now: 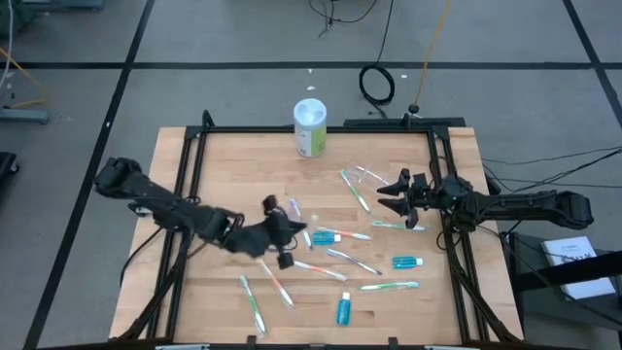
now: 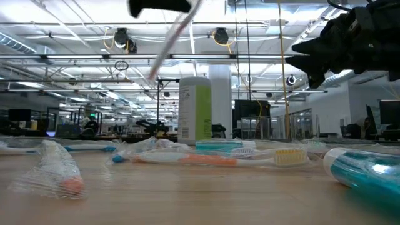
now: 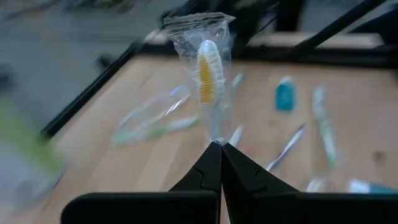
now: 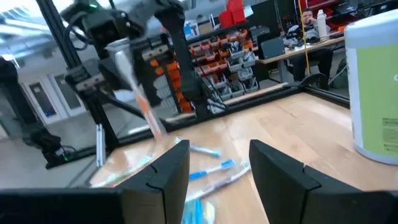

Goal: Pick & Place toothbrushing station
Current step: Put the orange toothbrush into the transparent organizer

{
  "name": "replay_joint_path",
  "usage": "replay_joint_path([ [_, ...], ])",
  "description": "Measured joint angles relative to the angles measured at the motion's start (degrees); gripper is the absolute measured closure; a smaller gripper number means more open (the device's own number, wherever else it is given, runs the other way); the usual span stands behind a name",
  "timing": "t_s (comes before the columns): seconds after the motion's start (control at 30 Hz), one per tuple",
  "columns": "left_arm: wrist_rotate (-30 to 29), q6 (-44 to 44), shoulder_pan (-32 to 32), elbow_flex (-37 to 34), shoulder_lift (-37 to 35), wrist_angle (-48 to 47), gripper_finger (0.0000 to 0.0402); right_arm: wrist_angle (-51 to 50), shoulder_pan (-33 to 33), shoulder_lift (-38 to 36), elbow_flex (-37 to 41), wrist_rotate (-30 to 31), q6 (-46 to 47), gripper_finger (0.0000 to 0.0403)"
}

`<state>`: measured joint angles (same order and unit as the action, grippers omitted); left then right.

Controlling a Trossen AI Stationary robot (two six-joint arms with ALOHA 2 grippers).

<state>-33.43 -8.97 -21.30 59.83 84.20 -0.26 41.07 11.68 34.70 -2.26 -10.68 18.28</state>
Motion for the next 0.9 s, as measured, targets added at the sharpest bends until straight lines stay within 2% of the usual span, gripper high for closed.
replay_joint_path([
  [0.07,5.7,4.7,2.8,-1.8,0.0,7.5,0.0400,3.6,-1.7,1.4,-0.4,0.0,0.1,0.0243],
  [0.2,13.2,6.8,8.2,-4.4,0.2,13.1,0.0400,3.7,-7.2,6.0,-3.6,0.5,-1.5,0.0243],
  [0.4,19.0,7.3,13.0,-5.7,0.3,17.6,0.0400,5.0,-15.6,18.3,-11.8,12.2,-6.4,0.0243],
  [0.47,21.2,8.4,13.9,-5.7,0.3,18.8,0.0400,5.8,-16.9,23.2,-14.6,13.7,-8.0,0.0243],
  [0.6,24.9,10.2,14.9,-5.7,0.3,21.4,0.0400,12.5,-17.5,32.2,-21.3,13.6,-10.5,0.0243],
  [0.7,25.5,10.3,15.0,-5.7,0.2,21.4,0.0400,12.3,-17.1,37.6,-25.5,13.6,-13.5,0.0238],
  [0.9,25.8,10.8,14.9,-5.7,0.2,21.9,0.0399,12.6,-15.2,45.4,-32.4,13.6,-13.8,0.0198],
])
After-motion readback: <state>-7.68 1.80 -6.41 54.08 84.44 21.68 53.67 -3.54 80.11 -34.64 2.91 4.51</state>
